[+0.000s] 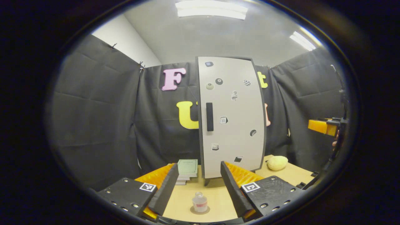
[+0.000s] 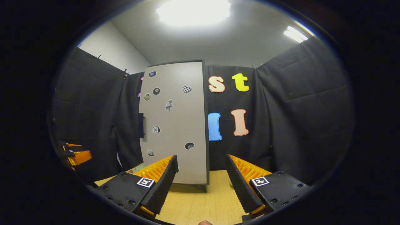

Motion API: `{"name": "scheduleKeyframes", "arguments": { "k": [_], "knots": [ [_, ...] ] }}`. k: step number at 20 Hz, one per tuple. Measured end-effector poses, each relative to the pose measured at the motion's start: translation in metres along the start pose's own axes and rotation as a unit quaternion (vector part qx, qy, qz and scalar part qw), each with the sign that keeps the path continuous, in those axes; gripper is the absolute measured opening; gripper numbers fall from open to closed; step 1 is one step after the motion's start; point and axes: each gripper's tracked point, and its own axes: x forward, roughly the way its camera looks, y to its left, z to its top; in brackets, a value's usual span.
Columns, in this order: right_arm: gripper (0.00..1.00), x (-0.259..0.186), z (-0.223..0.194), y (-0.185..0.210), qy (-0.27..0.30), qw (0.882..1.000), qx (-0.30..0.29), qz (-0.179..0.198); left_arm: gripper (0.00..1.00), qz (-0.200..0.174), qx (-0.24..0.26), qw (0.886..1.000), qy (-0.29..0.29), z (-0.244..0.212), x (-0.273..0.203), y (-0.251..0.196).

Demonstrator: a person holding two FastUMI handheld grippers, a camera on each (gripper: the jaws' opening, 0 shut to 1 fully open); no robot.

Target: Open the cabinet door with the right hand, grasp the bottle in the cabinet with the left hand and place it on the coaster, then close the cabinet door with the right hand.

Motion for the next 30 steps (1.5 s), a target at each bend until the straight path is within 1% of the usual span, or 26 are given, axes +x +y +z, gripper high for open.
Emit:
{"name": "scheduleKeyframes", "arguments": {
  "k": [3, 4, 7, 10, 11, 13, 14, 15, 17, 19, 20, 21, 22, 24, 25, 26, 30],
  "knots": [
    [0.97, -0.008, -0.024, 0.009, 0.017, 1.0, -0.006, -0.016, 0.83, -0.009, 0.0, 1.0, -0.01, 0.002, 0.004, -0.001],
    [0.97, -0.012, -0.029, 0.012, 0.019, 1.0, -0.007, -0.018, 0.81, -0.009, -0.002, 1.0, -0.014, 0.002, 0.003, -0.001],
    [0.96, -0.02, -0.042, 0.022, 0.022, 0.999, -0.017, -0.021, 0.81, -0.007, -0.008, 1.0, -0.026, 0.005, 0.006, -0.001],
    [0.96, -0.023, -0.04, 0.033, 0.018, 1.0, -0.019, -0.018, 0.81, 0.0, -0.01, 0.999, -0.032, 0.006, 0.008, 0.002],
    [0.96, -0.022, -0.038, 0.037, 0.015, 1.0, -0.02, -0.016, 0.83, 0.001, -0.009, 0.999, -0.033, 0.005, 0.007, 0.003],
    [0.96, -0.02, -0.037, 0.041, 0.014, 0.999, -0.027, -0.013, 0.83, 0.004, -0.008, 0.999, -0.034, 0.005, 0.008, 0.005],
    [0.96, -0.02, -0.038, 0.043, 0.014, 0.999, -0.029, -0.012, 0.81, 0.005, -0.008, 0.999, -0.035, 0.005, 0.008, 0.006],
    [0.96, -0.018, -0.037, 0.044, 0.015, 0.999, -0.03, -0.011, 0.83, 0.004, -0.009, 0.999, -0.036, 0.005, 0.008, 0.005],
    [0.96, -0.017, -0.036, 0.048, 0.014, 1.0, -0.026, -0.01, 0.83, 0.005, -0.01, 0.999, -0.038, 0.006, 0.009, 0.006],
    [0.96, -0.017, -0.034, 0.049, 0.012, 1.0, -0.023, -0.01, 0.83, 0.003, -0.008, 0.999, -0.04, 0.006, 0.01, 0.006],
    [0.96, -0.015, -0.036, 0.05, 0.017, 1.0, -0.022, -0.009, 0.81, 0.004, -0.006, 0.999, -0.041, 0.006, 0.011, 0.007],
    [0.96, -0.014, -0.039, 0.051, 0.022, 0.999, -0.021, -0.011, 0.83, 0.003, -0.004, 0.999, -0.043, 0.007, 0.011, 0.007],
    [0.97, -0.015, -0.037, 0.05, 0.023, 1.0, -0.018, -0.012, 0.81, 0.003, -0.003, 0.999, -0.045, 0.008, 0.012, 0.008],
    [0.97, -0.016, -0.032, 0.049, 0.016, 1.0, -0.014, -0.015, 0.81, 0.002, -0.004, 0.999, -0.049, 0.009, 0.014, 0.008],
    [0.97, -0.015, -0.029, 0.049, 0.013, 1.0, -0.015, -0.017, 0.83, 0.001, -0.004, 0.999, -0.05, 0.009, 0.014, 0.007],
    [0.96, -0.017, -0.027, 0.049, 0.01, 1.0, -0.018, -0.019, 0.81, 0.0, -0.005, 0.999, -0.051, 0.009, 0.015, 0.006],
    [0.97, -0.018, -0.021, 0.049, 0.004, 0.999, -0.026, -0.021, 0.81, -0.005, -0.003, 0.999, -0.054, 0.01, 0.016, 0.006]
  ]
}}
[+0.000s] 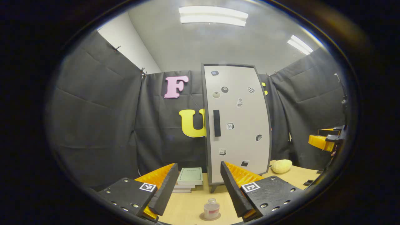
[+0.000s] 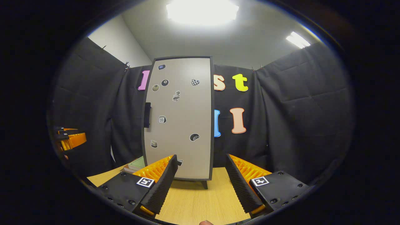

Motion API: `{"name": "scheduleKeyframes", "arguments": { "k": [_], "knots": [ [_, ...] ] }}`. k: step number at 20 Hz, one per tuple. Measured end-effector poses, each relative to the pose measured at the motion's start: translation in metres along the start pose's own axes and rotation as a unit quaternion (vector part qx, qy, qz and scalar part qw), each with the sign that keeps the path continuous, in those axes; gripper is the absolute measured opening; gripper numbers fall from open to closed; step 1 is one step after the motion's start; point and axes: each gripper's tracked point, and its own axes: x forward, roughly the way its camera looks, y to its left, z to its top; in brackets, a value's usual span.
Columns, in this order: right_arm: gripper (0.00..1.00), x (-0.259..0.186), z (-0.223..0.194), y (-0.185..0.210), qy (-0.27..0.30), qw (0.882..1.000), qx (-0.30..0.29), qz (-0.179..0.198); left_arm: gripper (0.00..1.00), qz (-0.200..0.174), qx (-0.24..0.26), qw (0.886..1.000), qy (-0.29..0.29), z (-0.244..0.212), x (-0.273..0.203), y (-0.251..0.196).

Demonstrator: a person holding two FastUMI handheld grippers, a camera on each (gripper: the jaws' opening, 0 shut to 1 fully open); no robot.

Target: Open the cabinet door with the right hand, grasp the bottle in the cabinet with the left hand and place it on the coaster, then close the cabinet door with the right hand.

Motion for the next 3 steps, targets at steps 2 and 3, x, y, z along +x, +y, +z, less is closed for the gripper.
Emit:
{"name": "scheduleKeyframes", "arguments": {
  "k": [2, 3],
  "knots": [
    [0.96, 0.0008, 0.0022, 0.0023, -0.001, 1.0, 0.0, 0.0, 0.81, -0.001, 0.003, 1.0, -0.003, 0.0009, 0.0013, 0.0012],
    [0.96, -0.0007, 0.003, 0.0023, -0.002, 1.0, 0.0, -0.001, 0.81, -0.002, 0.002, 1.0, -0.004, 0.0008, 0.0018, 0.0012]
  ]
}}
